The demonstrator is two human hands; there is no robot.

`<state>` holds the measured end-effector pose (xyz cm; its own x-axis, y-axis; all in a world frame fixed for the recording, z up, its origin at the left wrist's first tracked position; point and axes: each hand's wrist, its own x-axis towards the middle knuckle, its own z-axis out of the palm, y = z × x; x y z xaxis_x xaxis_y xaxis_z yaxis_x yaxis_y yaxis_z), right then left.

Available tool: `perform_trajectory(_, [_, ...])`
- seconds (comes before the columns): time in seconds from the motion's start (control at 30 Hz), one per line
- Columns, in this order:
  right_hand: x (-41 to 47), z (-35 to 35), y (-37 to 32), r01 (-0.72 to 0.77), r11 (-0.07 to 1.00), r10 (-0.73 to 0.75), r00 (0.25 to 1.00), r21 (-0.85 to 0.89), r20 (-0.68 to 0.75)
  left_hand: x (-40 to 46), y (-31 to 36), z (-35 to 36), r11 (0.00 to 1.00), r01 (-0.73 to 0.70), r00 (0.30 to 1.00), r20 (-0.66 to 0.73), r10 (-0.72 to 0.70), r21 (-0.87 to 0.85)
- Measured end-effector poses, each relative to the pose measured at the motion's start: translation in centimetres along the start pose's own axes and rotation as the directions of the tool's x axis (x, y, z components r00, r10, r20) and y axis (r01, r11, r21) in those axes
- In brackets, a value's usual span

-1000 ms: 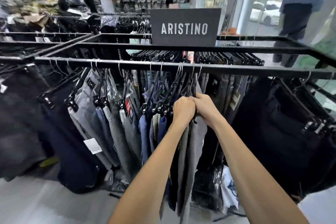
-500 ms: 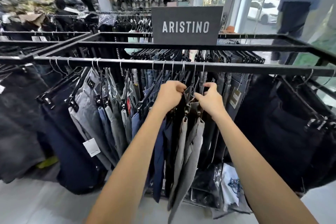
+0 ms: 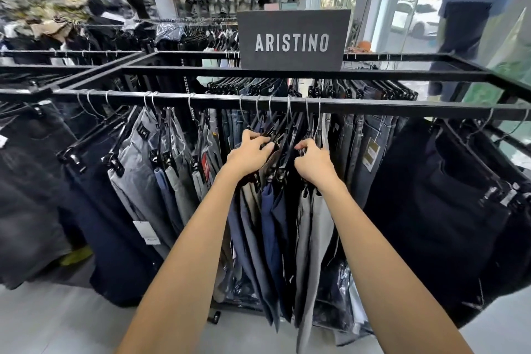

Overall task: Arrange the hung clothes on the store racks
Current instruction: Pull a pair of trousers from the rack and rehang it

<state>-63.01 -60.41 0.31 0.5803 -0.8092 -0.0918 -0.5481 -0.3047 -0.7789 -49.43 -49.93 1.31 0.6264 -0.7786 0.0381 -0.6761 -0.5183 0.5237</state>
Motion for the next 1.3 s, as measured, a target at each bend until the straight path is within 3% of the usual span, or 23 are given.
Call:
perform_trajectory(0.1, [-0.3,-0.1,0.6,0.033,0.998,-0.034,0.999,-0.055,-0.016,0.4,-0.6,-0.4,0.980,-0.009,0.998,0.052,0.019,-0.196])
perform_trajectory(0.2, [-0.2,0.0,1.1,0.064,0.994,-0.067,0.997,-0.083,-0.031,0.4,-1.3,-1.2,0.968,-0.010,0.990,0.132,0.045,-0.253])
perform_trajectory(0.4, [-0.5,0.8,0.6,0.086,0.979,-0.096,0.994,-0.185,-0.043,0.7,-2.0,-1.0,0.976,-0.060,0.989,0.122,0.087,-0.210])
perform_trajectory(0.6, [-0.9,1.0,0.4,0.090,0.974,-0.103,0.993,-0.209,-0.051,1.6,-3.0,-0.1,0.997,-0.018,0.996,0.083,0.011,0.075])
perform_trajectory(0.87, [-1.3,1.1,-0.2,0.041,0.992,-0.051,0.995,-0.120,-0.082,1.5,-2.9,0.2,0.996,0.001,0.996,0.088,-0.009,0.090])
perform_trajectory(0.97, [-1.5,1.2,-0.4,0.034,0.992,-0.045,0.995,-0.120,-0.090,1.4,-3.0,0.1,1.000,-0.018,0.996,0.092,0.019,-0.012])
perform_trajectory(1.03, [-1.6,1.4,-0.5,0.020,0.993,-0.031,0.995,-0.116,-0.097,1.2,-3.0,-0.3,0.959,-0.064,0.992,0.088,0.091,-0.277])
perform_trajectory(1.1, [-1.6,1.7,-0.7,0.021,0.994,-0.035,0.992,-0.109,-0.122,0.9,-3.0,-1.2,0.855,-0.033,0.983,0.137,0.121,-0.518])
perform_trajectory(1.2, [-1.8,1.9,-0.9,0.006,0.996,-0.019,0.988,-0.088,-0.152,1.4,-3.3,-2.8,0.847,0.036,0.963,0.246,0.113,-0.530])
perform_trajectory(1.3, [-2.0,2.8,-1.9,-0.031,0.962,-0.055,0.951,-0.271,-0.304,1.5,-3.5,-4.0,0.908,-0.001,0.952,0.279,0.130,-0.419])
